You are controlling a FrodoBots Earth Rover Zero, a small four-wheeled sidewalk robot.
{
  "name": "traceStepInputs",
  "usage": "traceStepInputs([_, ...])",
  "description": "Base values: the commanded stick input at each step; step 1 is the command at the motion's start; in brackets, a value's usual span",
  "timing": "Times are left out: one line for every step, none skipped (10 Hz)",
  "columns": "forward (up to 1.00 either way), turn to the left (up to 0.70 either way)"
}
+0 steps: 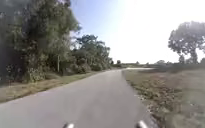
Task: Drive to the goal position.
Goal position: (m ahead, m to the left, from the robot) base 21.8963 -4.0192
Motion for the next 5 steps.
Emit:
traceStepInputs([1.00,0.00])
traceStepInputs([1.00,0.00])
traceStepInputs([1.00,0.00])
traceStepInputs([1.00,0.00])
traceStepInputs([1.00,0.00])
